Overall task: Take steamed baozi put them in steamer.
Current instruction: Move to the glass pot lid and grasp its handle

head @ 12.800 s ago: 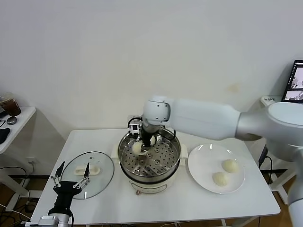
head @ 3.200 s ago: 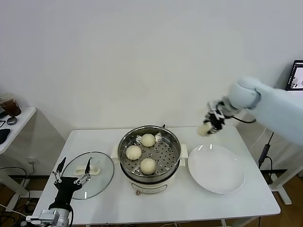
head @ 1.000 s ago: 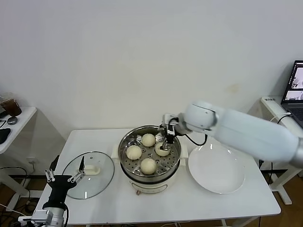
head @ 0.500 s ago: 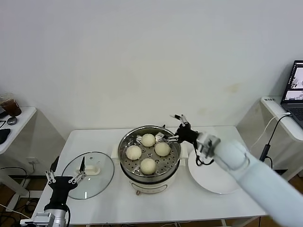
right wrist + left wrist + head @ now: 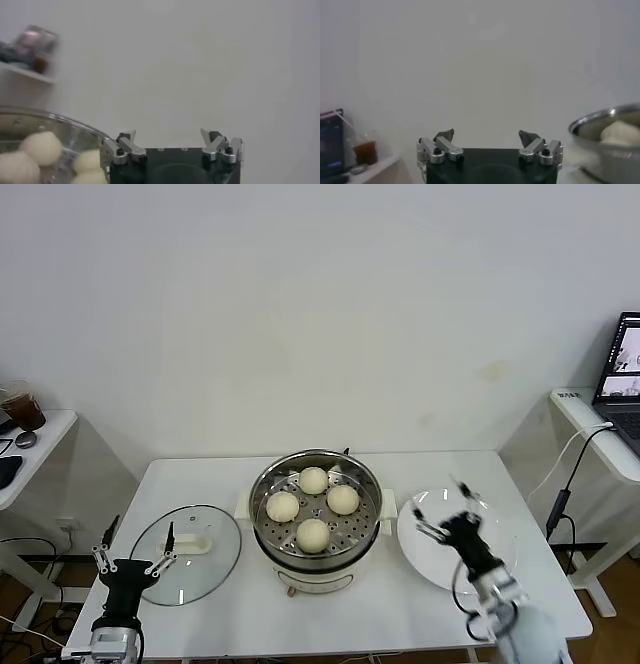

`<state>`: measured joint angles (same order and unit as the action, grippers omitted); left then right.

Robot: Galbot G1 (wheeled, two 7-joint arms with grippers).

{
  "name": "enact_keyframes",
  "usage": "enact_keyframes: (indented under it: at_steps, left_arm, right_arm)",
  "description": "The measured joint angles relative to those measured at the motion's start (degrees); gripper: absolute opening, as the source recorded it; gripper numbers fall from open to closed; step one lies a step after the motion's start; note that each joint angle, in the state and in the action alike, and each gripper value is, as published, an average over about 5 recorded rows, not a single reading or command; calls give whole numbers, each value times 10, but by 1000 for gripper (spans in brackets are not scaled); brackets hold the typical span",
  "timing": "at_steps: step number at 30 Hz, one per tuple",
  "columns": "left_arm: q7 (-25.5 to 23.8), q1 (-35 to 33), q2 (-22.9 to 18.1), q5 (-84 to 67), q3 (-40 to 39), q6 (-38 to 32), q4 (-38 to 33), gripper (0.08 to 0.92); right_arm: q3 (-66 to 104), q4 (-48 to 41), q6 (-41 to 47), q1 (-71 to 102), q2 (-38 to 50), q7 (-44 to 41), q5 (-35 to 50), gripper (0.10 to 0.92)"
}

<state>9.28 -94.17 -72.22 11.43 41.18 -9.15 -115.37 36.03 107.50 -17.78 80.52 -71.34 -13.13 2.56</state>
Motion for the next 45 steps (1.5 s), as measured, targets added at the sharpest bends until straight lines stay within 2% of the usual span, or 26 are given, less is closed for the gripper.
enact_keyframes:
  at_steps: [13, 20, 30, 45]
  left_arm:
    - [61, 24, 85, 367, -10, -29, 154, 823]
    - [78, 67, 114, 486, -33, -46, 226, 823]
    - [89, 134, 125, 565, -64, -60, 295, 823]
    - [89, 223, 121, 614, -93, -71, 380, 823]
  right_arm:
    - [125, 6, 5, 118, -105, 10, 14, 823]
    - [143, 14, 19, 143, -130, 10, 15, 823]
    - [139, 11, 26, 160, -148, 7, 6, 823]
    - [126, -3, 16, 171, -160, 5, -19, 823]
